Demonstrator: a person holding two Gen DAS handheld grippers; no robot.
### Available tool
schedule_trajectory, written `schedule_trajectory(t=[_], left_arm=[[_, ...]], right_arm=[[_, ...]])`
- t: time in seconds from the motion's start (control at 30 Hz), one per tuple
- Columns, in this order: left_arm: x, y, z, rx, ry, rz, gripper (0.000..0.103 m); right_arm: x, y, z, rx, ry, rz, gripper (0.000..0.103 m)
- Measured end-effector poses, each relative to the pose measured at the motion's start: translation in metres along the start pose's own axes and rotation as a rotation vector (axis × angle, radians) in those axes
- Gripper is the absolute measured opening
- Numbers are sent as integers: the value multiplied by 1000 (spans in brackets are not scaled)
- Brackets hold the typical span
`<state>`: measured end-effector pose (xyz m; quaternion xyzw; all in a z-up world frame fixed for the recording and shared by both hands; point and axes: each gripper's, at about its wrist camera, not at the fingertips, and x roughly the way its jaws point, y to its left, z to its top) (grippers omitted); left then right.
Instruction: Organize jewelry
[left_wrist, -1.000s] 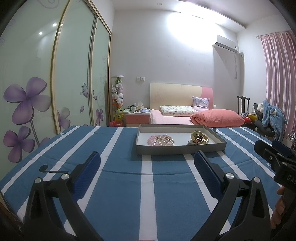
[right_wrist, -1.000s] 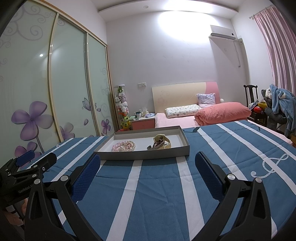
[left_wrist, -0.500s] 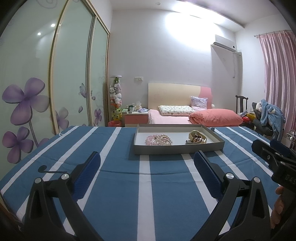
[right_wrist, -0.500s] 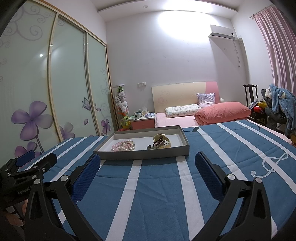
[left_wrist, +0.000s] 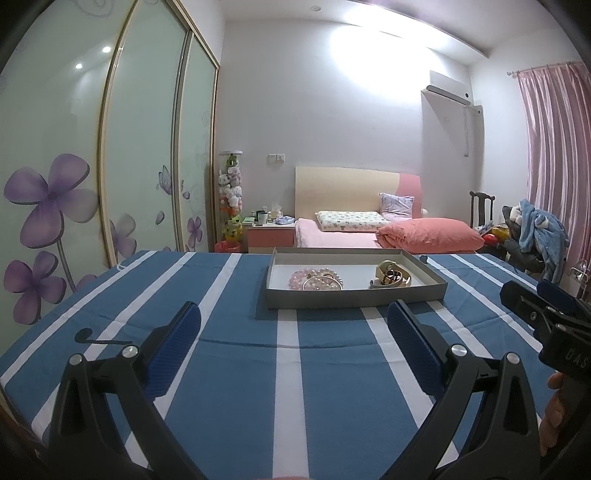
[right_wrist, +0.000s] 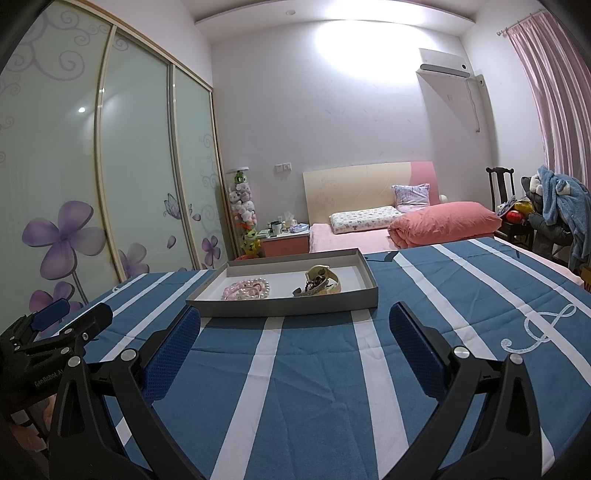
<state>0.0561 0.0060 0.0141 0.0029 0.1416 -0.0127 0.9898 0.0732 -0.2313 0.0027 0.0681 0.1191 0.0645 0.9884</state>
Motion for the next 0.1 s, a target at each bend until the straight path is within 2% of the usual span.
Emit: schedule_trajectory(t=[0.1], left_arm=[[0, 0, 0, 0, 0, 0, 99]], right_arm=[[0, 0, 0, 0, 0, 0, 101]])
